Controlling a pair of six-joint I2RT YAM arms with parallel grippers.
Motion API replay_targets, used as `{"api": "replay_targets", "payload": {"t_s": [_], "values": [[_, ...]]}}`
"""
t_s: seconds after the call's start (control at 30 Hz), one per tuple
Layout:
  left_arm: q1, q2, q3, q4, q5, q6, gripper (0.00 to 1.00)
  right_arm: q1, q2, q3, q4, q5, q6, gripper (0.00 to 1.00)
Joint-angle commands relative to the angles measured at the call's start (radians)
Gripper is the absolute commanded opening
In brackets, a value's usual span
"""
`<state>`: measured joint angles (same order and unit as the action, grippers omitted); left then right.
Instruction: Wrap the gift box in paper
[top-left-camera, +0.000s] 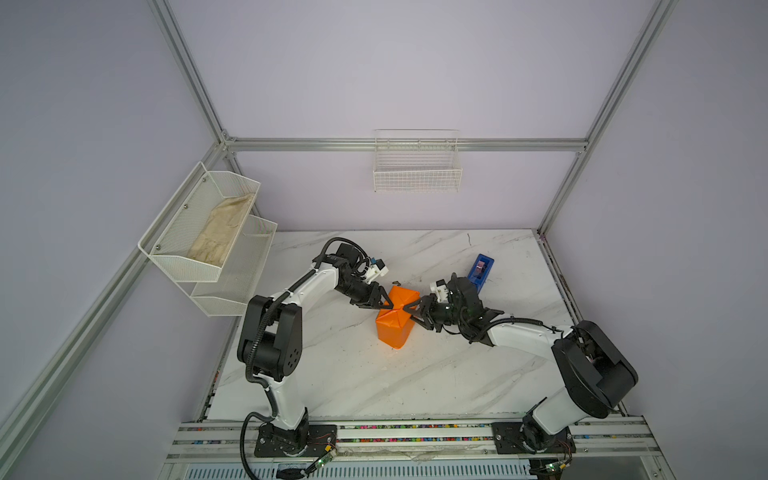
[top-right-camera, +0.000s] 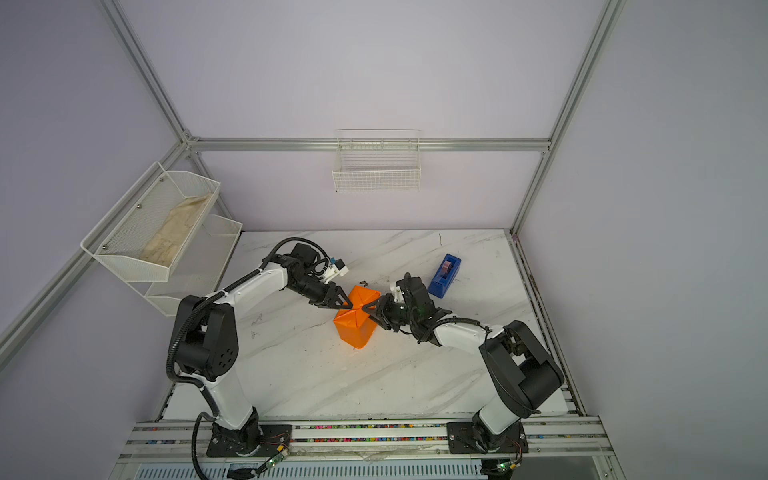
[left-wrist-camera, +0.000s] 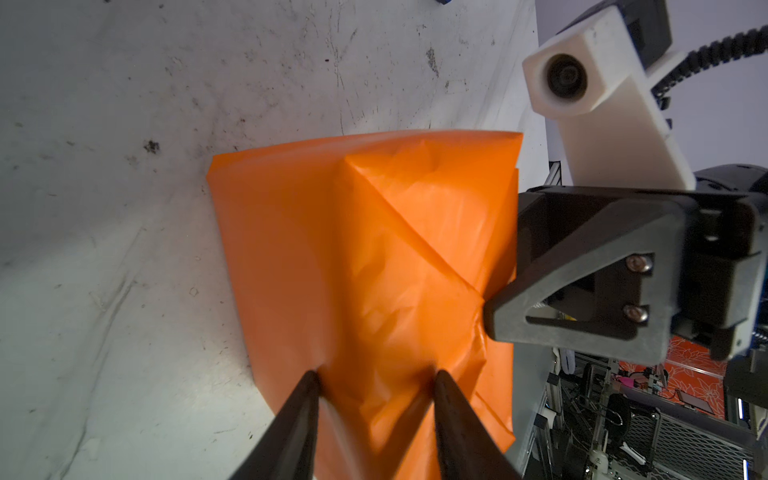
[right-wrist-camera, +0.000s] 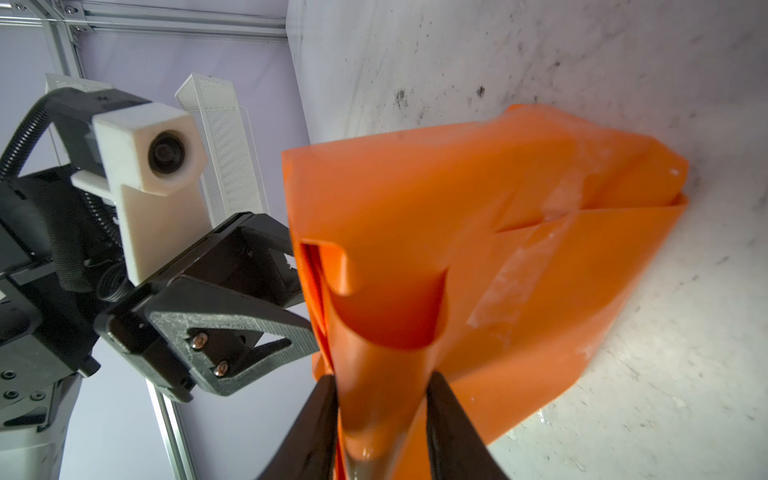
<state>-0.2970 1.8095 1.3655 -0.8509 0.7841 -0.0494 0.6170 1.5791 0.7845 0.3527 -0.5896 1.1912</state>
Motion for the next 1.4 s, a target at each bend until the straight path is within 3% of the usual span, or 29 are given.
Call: {"api": "replay_targets", "payload": {"t_s": [0.0, 0.2, 0.37, 0.63, 0.7, 0.87, 0.97, 1.1, 1.37], "values": [[-0.036, -0.036, -0.116, 0.095, -0.038, -0.124, 0.39, -0.016, 0.045, 0.003, -0.174, 0.026, -0.05, 0.36], [-0.057, -0.072, -0.221, 0.185, -0.053, -0.253, 0.35, -0.048, 0.022, 0.081, -0.323, 0.024, -0.159, 0.39], [-0.062, -0.073, -0.25, 0.204, -0.063, -0.283, 0.34, -0.071, -0.064, 0.139, -0.487, 0.114, -0.223, 0.49], [-0.062, -0.055, -0.264, 0.204, -0.071, -0.288, 0.34, -0.072, -0.101, 0.346, -0.77, 0.27, -0.356, 0.5], [-0.062, -0.053, -0.264, 0.204, -0.072, -0.289, 0.33, -0.071, -0.101, 0.374, -0.746, 0.243, -0.373, 0.48], [-0.064, -0.055, -0.263, 0.203, -0.069, -0.289, 0.33, -0.044, -0.051, 0.316, -0.405, -0.057, -0.263, 0.25], [-0.063, -0.056, -0.263, 0.202, -0.071, -0.29, 0.33, 0.001, 0.004, 0.323, -0.288, -0.146, -0.228, 0.19], [-0.065, -0.06, -0.269, 0.201, -0.073, -0.289, 0.33, 0.013, 0.048, 0.334, -0.361, -0.098, -0.263, 0.15], [-0.064, -0.066, -0.267, 0.19, -0.065, -0.275, 0.33, 0.006, 0.064, 0.306, -0.551, 0.104, -0.297, 0.1]]}}
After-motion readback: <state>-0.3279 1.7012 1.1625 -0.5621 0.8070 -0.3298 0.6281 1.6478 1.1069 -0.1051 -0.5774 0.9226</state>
